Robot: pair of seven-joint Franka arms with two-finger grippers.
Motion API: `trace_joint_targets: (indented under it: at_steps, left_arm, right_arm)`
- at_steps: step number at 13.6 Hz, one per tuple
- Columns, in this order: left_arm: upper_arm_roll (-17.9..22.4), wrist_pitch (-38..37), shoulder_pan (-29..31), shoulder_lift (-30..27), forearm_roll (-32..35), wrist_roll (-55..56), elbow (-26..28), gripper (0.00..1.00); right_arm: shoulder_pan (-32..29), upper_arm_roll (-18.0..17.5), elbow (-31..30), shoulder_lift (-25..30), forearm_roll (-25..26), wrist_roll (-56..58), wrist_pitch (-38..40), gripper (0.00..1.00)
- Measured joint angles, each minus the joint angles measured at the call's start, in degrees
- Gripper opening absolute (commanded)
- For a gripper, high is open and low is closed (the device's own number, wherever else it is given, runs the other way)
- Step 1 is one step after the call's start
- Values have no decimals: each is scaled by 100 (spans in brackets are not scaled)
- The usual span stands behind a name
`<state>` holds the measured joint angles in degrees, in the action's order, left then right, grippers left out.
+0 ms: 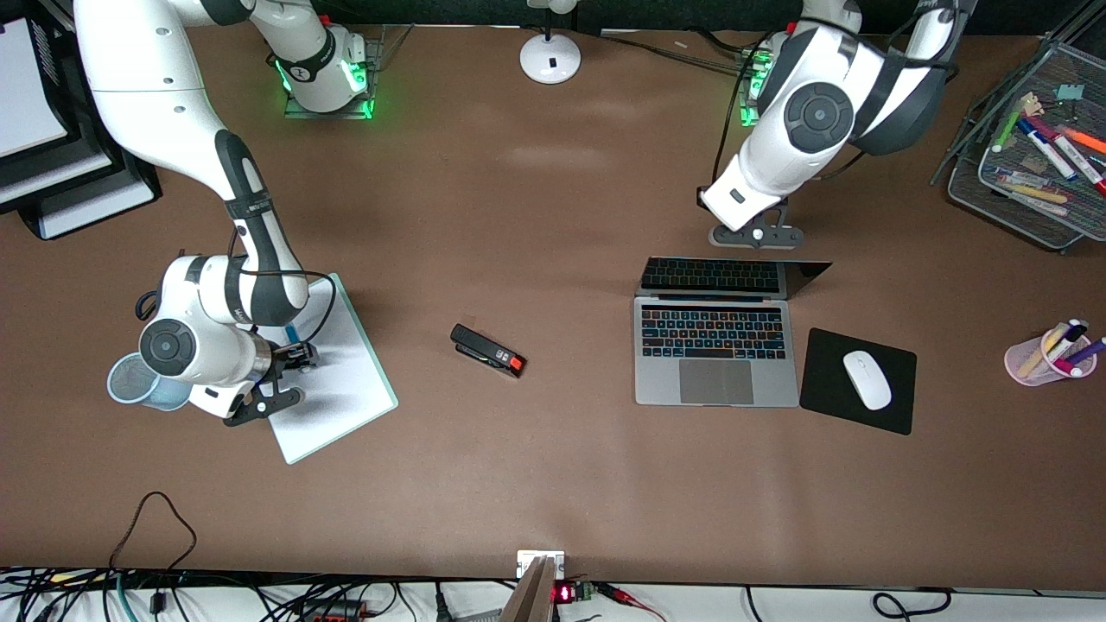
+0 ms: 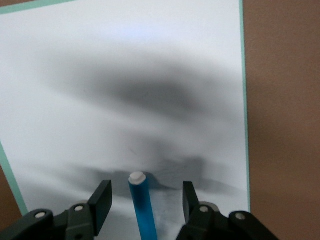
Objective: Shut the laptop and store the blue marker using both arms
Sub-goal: 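Lift the marker with the right gripper while the left gripper pushes the lid down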
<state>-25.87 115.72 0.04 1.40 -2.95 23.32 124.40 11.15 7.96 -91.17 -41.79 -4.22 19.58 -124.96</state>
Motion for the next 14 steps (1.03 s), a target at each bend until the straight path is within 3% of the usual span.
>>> trace_joint_targets:
  at_steps: [5, 10, 14]
  left_arm:
    - [16, 1266, 370, 345, 761, -17, 133, 0]
    - [21, 2373, 461, 740, 859, -133, 107, 0]
    - [40, 2682, 592, 1266, 1085, -329, -387, 0]
  right_arm:
    - [-1, 0, -39, -45, -3, 387, 0, 49]
    - [-1, 0, -38, -82, -5, 392, -1, 43]
    - [0, -1, -37, -82, -11, 392, -1, 37]
